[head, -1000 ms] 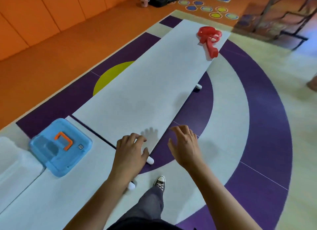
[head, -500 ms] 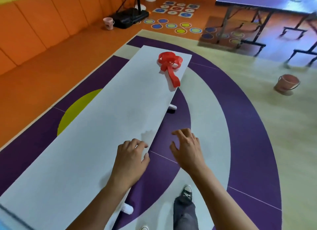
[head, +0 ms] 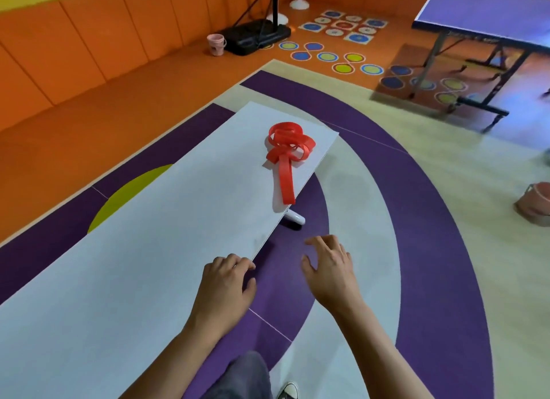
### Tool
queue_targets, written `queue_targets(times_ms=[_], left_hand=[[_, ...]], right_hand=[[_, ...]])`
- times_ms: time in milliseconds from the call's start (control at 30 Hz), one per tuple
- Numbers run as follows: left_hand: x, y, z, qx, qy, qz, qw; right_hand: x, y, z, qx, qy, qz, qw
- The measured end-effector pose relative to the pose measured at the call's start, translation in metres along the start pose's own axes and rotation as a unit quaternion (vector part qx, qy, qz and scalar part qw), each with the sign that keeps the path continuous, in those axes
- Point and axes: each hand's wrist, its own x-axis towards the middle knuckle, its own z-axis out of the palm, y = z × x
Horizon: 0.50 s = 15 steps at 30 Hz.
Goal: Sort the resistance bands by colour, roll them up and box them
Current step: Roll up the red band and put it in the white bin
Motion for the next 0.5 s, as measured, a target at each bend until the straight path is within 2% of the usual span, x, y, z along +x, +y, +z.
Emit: queue_targets(times_ms=[400, 500], left_hand=[[0.200, 0.019, 0.028, -0.024, -0.001, -0.046, 0.999], [0.247, 0.016, 0.032, -0.033, -0.009, -0.050, 0.998]], right_hand=[[0.200, 0.025, -0.007, -0.032, -0.061, -0.029, 0.997], [0.249, 0.034, -0.011, -0.032, -0.054, -0.028, 0.998]])
